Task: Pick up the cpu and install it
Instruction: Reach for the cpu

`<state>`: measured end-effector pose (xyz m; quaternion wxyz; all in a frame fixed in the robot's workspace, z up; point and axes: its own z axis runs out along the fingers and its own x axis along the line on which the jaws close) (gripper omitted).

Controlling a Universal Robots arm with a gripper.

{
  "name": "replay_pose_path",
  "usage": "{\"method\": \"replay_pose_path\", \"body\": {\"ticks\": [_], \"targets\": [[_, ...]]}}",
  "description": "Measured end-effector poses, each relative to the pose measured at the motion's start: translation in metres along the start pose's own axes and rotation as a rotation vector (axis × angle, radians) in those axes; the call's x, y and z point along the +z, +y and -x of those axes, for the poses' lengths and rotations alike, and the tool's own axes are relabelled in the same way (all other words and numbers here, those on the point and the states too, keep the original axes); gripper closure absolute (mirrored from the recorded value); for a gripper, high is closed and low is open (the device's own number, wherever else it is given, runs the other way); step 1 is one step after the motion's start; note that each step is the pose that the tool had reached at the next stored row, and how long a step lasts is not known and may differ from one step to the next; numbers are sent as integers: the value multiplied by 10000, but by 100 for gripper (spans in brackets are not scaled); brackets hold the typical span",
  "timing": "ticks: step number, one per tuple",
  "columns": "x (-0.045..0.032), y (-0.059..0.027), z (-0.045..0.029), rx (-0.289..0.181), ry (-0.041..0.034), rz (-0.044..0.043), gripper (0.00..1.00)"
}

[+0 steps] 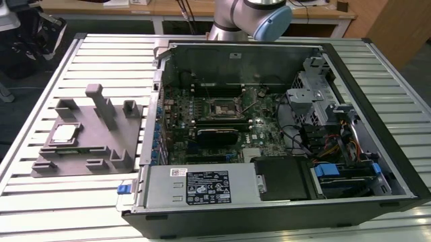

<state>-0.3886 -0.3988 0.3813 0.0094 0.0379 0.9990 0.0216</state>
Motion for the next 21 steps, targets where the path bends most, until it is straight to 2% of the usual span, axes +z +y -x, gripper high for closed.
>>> {"method": "replay_pose_path", "body": {"ticks": [10, 21], "targets": [[16, -19, -243, 1, 1, 0, 89], [38, -28, -457, 1, 2, -1, 89]]}}
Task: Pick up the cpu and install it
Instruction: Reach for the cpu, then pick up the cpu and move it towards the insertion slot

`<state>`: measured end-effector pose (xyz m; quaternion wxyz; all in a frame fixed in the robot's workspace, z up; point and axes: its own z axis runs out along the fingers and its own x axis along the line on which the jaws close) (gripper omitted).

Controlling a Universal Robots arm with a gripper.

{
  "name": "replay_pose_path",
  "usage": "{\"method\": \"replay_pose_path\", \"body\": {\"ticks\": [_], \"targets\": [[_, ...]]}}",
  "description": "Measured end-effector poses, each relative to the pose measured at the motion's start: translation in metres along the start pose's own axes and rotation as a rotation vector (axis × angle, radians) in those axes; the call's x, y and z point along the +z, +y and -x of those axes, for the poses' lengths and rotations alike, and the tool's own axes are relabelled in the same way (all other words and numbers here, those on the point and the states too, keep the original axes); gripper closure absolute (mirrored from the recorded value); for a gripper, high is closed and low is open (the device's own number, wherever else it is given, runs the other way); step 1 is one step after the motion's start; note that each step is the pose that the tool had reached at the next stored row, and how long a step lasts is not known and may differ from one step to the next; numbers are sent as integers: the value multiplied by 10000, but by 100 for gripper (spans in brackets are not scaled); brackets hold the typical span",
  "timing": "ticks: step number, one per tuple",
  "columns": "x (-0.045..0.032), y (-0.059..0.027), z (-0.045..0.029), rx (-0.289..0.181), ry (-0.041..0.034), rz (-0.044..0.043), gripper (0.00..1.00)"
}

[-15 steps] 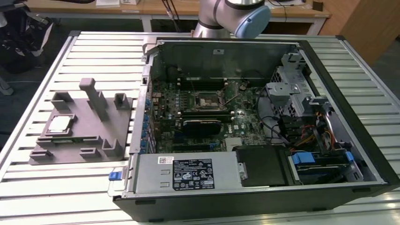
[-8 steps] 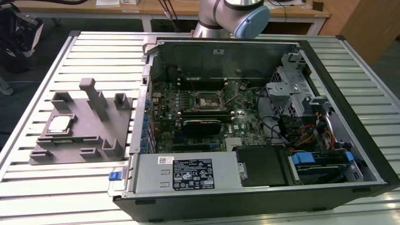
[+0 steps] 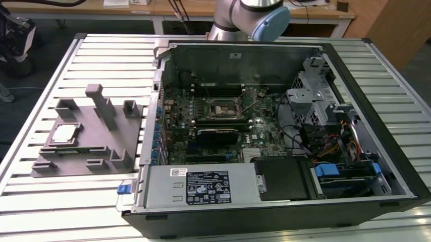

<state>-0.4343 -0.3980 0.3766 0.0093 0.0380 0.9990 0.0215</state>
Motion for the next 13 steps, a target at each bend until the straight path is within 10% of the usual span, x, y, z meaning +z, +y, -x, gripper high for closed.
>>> {"method": "replay_pose_path", "body": {"ticks": [13], "targets": [[42, -6, -73, 1, 20, -5, 89]]}}
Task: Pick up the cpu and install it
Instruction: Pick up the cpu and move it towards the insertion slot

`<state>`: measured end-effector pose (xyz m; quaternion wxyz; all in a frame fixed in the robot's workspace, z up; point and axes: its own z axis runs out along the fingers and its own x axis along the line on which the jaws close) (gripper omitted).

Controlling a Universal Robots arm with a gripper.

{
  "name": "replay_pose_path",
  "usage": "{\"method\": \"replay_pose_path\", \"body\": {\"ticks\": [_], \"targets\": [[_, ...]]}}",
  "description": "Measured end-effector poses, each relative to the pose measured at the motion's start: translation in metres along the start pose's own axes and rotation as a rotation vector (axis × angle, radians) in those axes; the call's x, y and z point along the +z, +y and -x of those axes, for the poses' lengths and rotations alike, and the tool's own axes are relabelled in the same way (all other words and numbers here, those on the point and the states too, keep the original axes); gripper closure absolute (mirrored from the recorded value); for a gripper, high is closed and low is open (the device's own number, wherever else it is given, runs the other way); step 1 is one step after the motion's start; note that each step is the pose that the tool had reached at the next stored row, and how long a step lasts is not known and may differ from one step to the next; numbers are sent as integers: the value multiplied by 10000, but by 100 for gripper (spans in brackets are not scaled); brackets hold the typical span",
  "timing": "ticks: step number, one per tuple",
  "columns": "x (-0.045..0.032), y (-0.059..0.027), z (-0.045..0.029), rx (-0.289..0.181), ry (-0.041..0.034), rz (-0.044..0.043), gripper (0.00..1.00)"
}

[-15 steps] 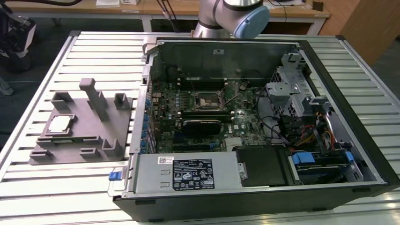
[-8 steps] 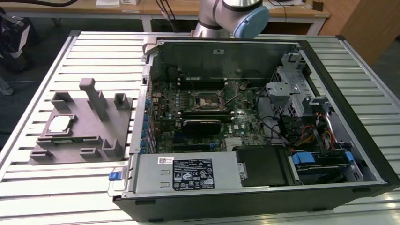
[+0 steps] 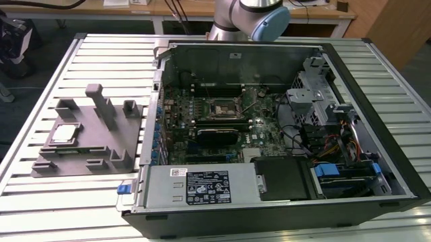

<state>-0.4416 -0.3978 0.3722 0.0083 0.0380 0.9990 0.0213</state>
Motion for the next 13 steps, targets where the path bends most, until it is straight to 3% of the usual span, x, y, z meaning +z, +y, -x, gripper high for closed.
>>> {"method": "replay_pose_path", "body": {"ticks": [13], "targets": [[209, -20, -5, -147, 7, 0, 89]]}}
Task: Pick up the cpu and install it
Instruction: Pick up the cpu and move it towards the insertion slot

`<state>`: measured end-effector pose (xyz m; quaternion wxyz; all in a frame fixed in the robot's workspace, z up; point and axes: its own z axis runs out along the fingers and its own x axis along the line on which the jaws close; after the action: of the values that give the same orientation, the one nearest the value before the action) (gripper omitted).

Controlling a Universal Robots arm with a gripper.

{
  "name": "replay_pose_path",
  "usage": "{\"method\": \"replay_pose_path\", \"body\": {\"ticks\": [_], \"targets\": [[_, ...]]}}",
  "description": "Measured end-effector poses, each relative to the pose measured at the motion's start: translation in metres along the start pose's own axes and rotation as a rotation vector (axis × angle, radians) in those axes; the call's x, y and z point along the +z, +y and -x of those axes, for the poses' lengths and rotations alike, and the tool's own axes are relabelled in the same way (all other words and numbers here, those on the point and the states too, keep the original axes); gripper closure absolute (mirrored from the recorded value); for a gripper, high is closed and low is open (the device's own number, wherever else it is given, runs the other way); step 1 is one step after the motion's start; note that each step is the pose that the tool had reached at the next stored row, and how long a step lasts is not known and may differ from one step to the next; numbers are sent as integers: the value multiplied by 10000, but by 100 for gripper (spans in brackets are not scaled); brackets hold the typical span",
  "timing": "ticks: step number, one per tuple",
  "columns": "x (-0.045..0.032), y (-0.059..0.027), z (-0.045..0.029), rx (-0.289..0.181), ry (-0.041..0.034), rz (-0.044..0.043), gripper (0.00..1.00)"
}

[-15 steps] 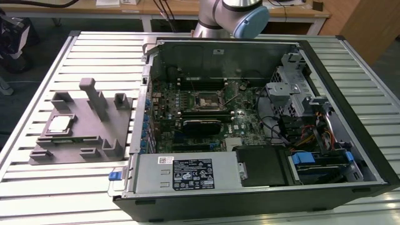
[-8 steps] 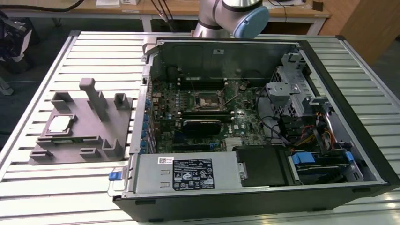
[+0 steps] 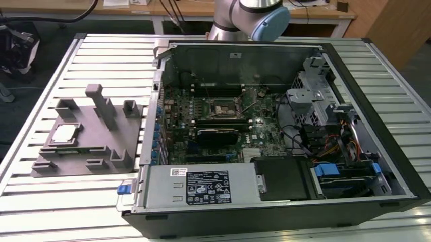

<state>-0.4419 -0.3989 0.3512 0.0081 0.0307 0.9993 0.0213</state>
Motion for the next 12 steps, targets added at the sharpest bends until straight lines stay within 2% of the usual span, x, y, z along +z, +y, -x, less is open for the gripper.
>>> {"method": "replay_pose_path", "body": {"ticks": [2, 4, 5, 7, 8, 9, 12], "targets": [[19, -1, 0, 0, 0, -1, 89], [36, -2, -1, 0, -2, 0, 77], [42, -3, -3, -1, -1, 0, 77], [56, -3, -7, -2, -1, 0, 65], [64, -4, -9, -5, 0, -1, 65], [76, -6, -12, -22, 0, -1, 59], [106, -11, -15, -287, 28, 2, 47]]}}
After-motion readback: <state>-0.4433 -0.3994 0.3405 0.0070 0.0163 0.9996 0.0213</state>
